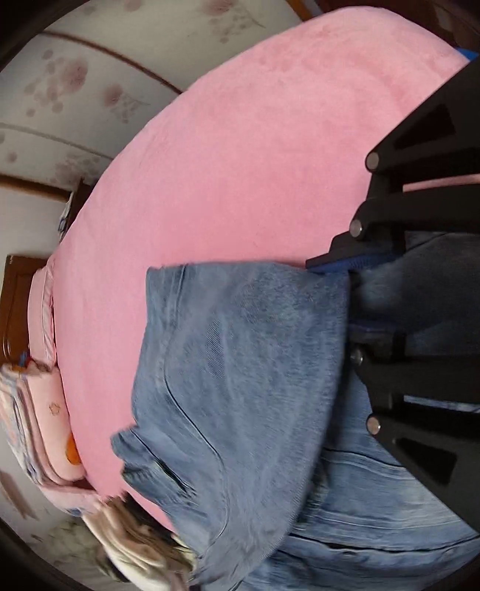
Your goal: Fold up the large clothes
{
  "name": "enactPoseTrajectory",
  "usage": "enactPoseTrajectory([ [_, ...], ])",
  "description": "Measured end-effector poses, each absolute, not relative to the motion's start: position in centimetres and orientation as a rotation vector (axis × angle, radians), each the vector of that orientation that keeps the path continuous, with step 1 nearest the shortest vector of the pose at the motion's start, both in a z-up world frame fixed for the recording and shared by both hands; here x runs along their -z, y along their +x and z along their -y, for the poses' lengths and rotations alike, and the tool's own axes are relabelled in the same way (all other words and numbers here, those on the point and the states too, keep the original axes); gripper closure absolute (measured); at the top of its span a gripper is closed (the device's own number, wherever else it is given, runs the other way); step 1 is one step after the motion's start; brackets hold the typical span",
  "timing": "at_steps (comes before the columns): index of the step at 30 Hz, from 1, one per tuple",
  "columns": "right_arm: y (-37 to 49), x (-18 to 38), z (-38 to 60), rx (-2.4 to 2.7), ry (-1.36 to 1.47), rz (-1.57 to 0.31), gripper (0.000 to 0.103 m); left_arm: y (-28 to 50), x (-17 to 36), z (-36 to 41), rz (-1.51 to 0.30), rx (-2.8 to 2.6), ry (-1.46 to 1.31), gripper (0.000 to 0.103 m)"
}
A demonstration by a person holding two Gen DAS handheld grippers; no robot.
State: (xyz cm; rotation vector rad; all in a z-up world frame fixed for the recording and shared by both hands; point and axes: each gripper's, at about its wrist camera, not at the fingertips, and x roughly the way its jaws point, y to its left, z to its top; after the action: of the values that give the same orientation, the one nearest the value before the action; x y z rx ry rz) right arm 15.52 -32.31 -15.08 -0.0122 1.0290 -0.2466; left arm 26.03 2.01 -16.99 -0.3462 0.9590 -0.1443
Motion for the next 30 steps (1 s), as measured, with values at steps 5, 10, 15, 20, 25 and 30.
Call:
enactPoseTrajectory([
  [5, 13.4, 14.3, 32.4, 0.171, -0.007, -1.077, 0.065, 23.5, 20.8, -3.0, -1.035, 0.166, -0.354, 0.085],
  [10, 11.2, 13.2, 33.9, 0.164, 0.048, -1.093, 0.065, 22.4, 22.0, -3.2, -1.091, 0.196, -0.350, 0.080],
  [15, 11.0, 11.8, 36.2, 0.164, 0.181, -1.056, 0.065, 21.6, 21.3, -3.9, -1.090, 0.204, -0.355, 0.073],
  [20, 12.0, 11.2, 38.2, 0.203, 0.299, -1.016, 0.066, 20.9, 19.0, -5.2, -1.043, 0.178, -0.423, 0.073],
  [25, 14.2, 10.3, 36.9, 0.176, 0.289, -0.968, 0.067, 20.8, 15.3, -4.9, -0.922, 0.155, -0.416, 0.073],
  [30, 17.0, 10.4, 33.4, 0.073, 0.207, -0.969, 0.083, 22.2, 13.2, -2.4, -0.869, 0.206, -0.392, 0.073],
])
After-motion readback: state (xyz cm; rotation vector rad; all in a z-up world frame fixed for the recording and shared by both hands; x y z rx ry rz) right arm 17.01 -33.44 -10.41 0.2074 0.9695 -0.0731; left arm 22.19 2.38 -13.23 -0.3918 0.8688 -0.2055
